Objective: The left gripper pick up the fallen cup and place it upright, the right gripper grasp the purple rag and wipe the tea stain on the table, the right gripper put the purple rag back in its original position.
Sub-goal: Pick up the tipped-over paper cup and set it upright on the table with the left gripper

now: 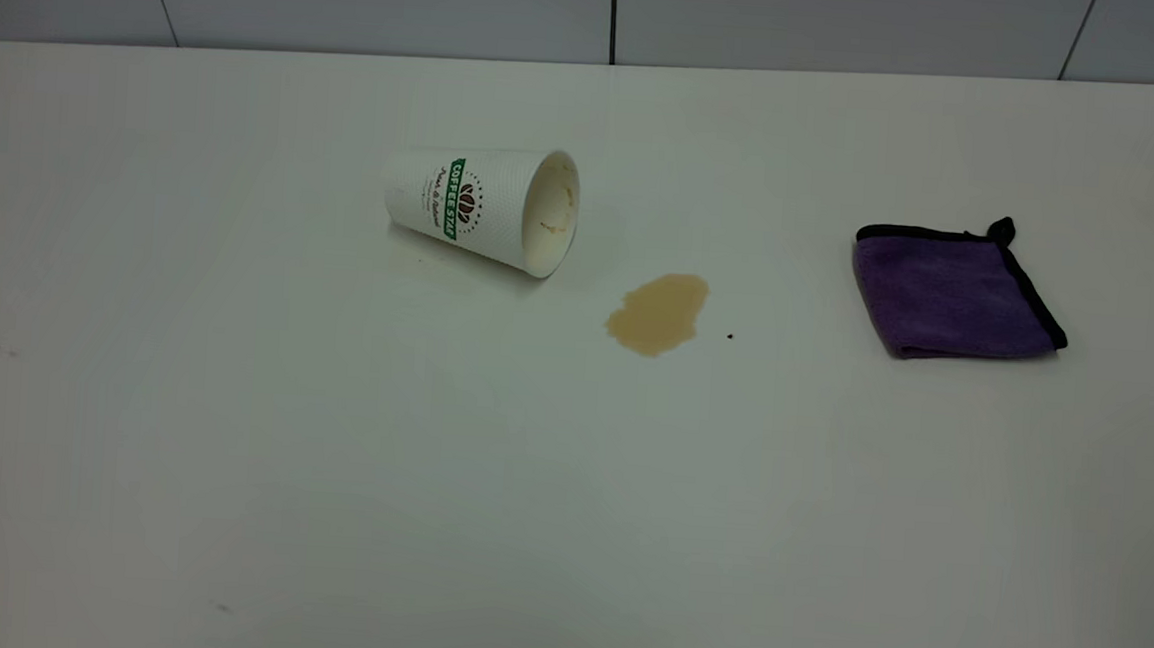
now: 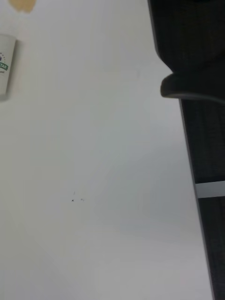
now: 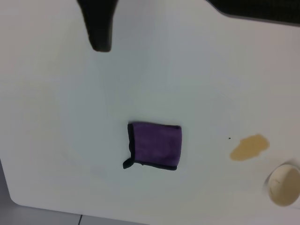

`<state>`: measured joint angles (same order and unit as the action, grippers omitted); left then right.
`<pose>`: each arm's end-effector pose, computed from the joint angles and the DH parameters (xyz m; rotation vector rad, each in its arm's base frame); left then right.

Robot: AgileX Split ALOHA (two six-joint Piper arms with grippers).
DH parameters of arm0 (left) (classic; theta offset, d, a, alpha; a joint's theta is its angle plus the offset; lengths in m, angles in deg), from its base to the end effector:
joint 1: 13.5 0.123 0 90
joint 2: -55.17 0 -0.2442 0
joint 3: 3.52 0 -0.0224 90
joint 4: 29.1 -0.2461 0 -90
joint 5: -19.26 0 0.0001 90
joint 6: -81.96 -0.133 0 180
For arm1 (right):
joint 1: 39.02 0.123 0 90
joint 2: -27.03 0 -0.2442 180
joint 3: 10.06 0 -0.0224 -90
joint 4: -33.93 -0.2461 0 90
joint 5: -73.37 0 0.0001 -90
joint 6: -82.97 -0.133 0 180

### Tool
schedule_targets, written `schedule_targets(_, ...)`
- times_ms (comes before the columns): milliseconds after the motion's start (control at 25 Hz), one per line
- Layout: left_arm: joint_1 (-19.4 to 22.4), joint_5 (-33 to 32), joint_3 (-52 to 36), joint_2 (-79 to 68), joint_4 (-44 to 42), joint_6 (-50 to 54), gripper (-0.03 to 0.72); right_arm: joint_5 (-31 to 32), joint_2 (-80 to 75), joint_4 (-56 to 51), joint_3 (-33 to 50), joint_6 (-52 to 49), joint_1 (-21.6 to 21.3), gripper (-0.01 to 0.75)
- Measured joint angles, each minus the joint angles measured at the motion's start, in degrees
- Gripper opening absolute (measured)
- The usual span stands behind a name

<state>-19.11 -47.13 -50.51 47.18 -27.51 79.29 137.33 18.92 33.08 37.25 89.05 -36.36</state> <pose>0.0597 -0.0093 0.2472 0.1563 2.1129 -0.0641 0.0638 0.0047 0.2502 -0.1601 2.0774 -0.0185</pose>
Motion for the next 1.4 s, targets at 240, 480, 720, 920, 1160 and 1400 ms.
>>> schedule_targets(240,0.0,0.0,0.0,0.0,0.0,0.0,0.448,0.0,0.0,0.0,0.0,0.0,0.0,0.552)
schedule_targets(480,0.0,1.2,-0.3,0.0,0.1,0.1,0.448,0.0,0.0,0.0,0.0,0.0,0.0,0.552)
schedule_targets(720,0.0,1.3,-0.9,0.0,0.1,0.3,0.448,0.0,0.0,0.0,0.0,0.0,0.0,0.552)
schedule_targets(920,0.0,1.5,-1.0,-0.1,0.0,1.6,0.436,0.0,0.0,0.0,0.0,0.0,0.0,0.552)
schedule_targets(1160,0.0,7.4,0.8,-8.6,0.0,1.7,0.429,0.0,0.0,0.0,0.0,0.0,0.0,0.552)
schedule_targets(1400,0.0,19.2,3.5,-28.7,0.0,0.2,0.429,0.0,0.0,0.0,0.0,0.0,0.0,0.552)
